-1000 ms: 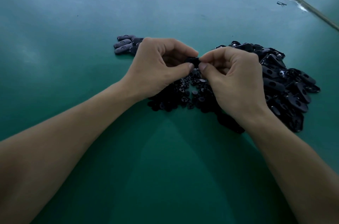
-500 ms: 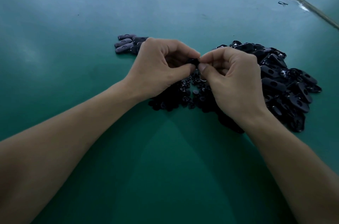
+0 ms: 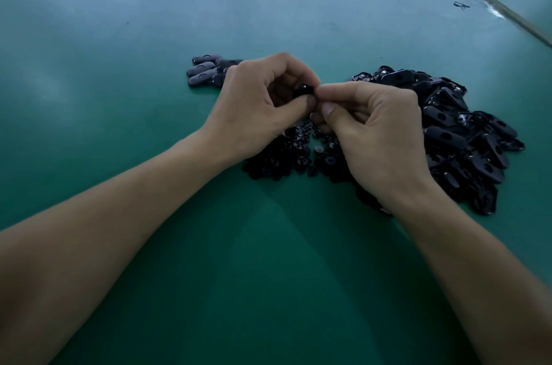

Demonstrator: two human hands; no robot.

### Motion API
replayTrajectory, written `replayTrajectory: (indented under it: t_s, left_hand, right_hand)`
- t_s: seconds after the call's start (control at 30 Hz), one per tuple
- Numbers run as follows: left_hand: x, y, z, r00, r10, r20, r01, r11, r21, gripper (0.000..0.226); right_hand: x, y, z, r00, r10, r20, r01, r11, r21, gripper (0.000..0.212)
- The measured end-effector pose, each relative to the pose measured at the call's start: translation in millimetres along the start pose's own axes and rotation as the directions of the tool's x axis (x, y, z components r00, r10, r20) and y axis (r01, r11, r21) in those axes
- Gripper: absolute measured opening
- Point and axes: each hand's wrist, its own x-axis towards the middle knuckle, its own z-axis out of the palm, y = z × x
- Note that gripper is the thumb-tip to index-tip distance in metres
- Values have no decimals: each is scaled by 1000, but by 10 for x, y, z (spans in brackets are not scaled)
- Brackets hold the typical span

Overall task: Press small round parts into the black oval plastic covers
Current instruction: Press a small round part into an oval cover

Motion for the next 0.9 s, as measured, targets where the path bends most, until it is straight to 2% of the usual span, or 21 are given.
replayTrajectory:
  t_s: [0.13, 0.3, 0.47, 0.63, 0.9]
  left_hand:
    - [10, 8, 14, 1000, -8, 5, 8, 999, 31, 26]
    - [2, 17, 24, 999, -22, 26, 22, 999, -25, 22]
    - [-3, 28, -9, 996, -56, 65, 63, 990, -126, 23]
    - [3, 23, -14, 994, -86, 68, 95, 985, -146, 22]
    - [6, 17, -28, 990, -111, 83, 123, 978, -167, 22]
  right_hand:
    - [-10, -20, -23, 1000, -7, -23, 7, 999, -36, 23]
    - [-7, -23, -61, 997, -68, -48, 58, 981, -184, 24]
    - [14, 5, -60, 999, -44, 1, 44, 992, -114, 18]
    - [38, 49, -80, 999, -34, 6, 34, 998, -49, 14]
    - [59, 70, -102, 999, -37, 29, 39, 997, -61, 15]
